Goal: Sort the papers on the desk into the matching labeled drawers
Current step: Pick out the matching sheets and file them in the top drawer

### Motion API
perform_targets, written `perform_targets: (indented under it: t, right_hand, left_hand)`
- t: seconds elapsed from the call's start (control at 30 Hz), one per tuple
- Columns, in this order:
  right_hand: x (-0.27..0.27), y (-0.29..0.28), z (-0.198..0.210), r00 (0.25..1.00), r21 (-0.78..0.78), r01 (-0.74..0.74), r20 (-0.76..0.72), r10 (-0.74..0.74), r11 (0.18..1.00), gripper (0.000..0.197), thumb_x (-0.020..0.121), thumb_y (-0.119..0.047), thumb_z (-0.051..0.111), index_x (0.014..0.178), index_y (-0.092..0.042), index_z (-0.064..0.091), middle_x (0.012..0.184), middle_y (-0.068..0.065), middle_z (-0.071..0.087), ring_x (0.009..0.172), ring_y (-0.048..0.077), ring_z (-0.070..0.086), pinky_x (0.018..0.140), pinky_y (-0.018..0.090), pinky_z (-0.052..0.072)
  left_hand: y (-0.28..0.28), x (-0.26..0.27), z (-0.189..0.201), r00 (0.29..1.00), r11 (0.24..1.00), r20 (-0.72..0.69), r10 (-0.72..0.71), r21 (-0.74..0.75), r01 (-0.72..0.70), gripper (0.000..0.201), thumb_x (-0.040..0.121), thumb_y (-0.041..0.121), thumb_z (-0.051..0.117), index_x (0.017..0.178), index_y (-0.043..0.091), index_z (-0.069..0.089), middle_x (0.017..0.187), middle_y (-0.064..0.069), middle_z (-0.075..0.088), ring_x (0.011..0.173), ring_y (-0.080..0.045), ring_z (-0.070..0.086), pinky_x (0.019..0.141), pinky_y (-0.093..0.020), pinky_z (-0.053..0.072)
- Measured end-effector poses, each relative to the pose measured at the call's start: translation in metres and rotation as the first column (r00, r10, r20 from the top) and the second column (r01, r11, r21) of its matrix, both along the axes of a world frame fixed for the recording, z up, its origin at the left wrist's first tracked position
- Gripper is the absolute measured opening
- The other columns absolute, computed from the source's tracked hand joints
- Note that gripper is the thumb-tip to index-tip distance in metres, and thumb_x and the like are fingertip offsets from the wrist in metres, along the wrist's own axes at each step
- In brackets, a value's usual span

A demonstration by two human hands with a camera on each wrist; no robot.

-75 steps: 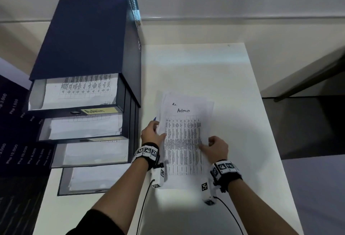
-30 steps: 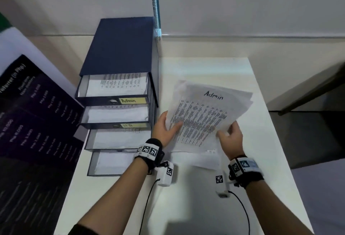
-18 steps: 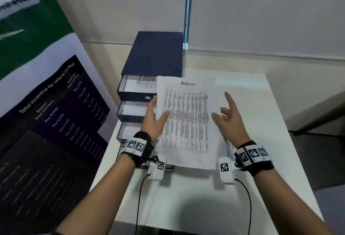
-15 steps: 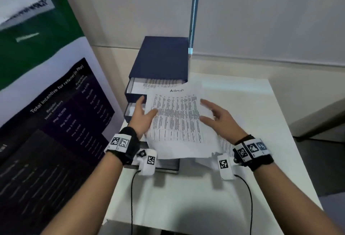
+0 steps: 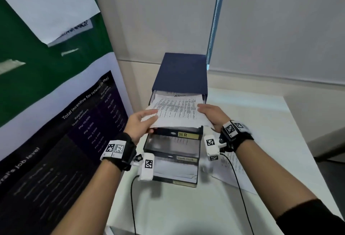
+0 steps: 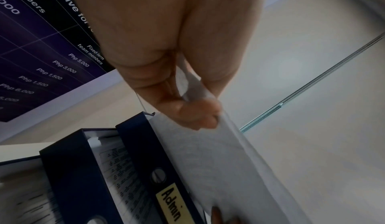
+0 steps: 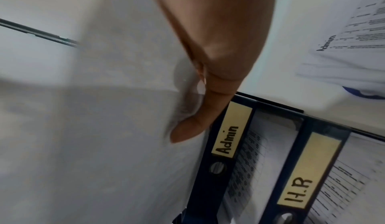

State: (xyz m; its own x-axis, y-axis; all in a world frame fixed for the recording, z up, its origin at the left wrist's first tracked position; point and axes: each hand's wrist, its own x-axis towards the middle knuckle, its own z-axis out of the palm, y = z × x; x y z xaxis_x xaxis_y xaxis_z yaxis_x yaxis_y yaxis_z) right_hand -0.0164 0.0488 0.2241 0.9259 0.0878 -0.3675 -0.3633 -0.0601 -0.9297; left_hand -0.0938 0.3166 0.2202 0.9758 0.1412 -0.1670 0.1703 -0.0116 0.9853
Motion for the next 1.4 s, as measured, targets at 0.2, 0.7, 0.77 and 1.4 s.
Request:
perform_targets:
  t: [0.2, 0.7, 0.77, 1.4]
  right_hand:
    - [-0.013, -0.015, 0.006, 0.964, 0.137, -0.208, -0.142, 0.227, 0.968, 0.041, 0.088, -0.002, 0.068, 0.127, -0.011, 0.062, 0.123, 0.002, 0.066, 0.101, 0.011, 0.067, 0.075, 0.023, 0.059]
    - [0.054, 0.01, 0.013, 0.989, 0.195, 0.084, -0.139, -0.057, 0.977, 0.044, 0.087, 0.017, 0.058, 0.13, 0.01, 0.051, 0.102, 0.017, 0.063, 0.08, 0.021, 0.068, 0.062, 0.02, 0.059]
    - [0.063, 0.014, 0.008, 0.985, 0.163, 0.125, -0.136, -0.103, 0.979, 0.043, 0.088, 0.016, 0.058, 0.13, 0.011, 0.051, 0.103, 0.018, 0.064, 0.074, 0.021, 0.068, 0.056, 0.02, 0.058]
    - [0.065, 0.003, -0.035, 0.588, -0.967, -0.061, 0.164, 0.792, 0.246, 0.069, 0.096, -0.067, 0.014, 0.096, -0.029, 0.072, 0.089, -0.007, 0.071, 0.09, 0.011, 0.063, 0.111, 0.047, 0.025]
  left_hand:
    - [0.004, 0.031, -0.015, 0.996, 0.995, 0.038, 0.078, 0.051, -0.08, 0.029, 0.07, 0.029, 0.086, 0.099, 0.03, 0.077, 0.118, 0.005, 0.071, 0.119, -0.015, 0.062, 0.108, -0.041, 0.044]
    - [-0.007, 0.094, -0.021, 0.964, 0.92, 0.085, 0.251, 0.29, -0.265, 0.038, 0.083, 0.02, 0.076, 0.119, 0.022, 0.066, 0.118, -0.001, 0.064, 0.104, -0.019, 0.062, 0.09, -0.028, 0.048]
    - [-0.011, 0.101, -0.023, 0.971, 0.869, 0.122, 0.208, 0.433, -0.24, 0.033, 0.084, 0.026, 0.075, 0.116, 0.025, 0.066, 0.12, 0.0, 0.057, 0.105, -0.017, 0.058, 0.089, -0.024, 0.044]
    - [-0.045, 0.154, -0.046, 0.939, 0.061, -0.302, -0.166, 0.947, 0.315, 0.065, 0.1, 0.055, 0.013, 0.132, 0.023, 0.059, 0.143, -0.014, 0.046, 0.134, -0.036, 0.035, 0.112, -0.048, 0.024]
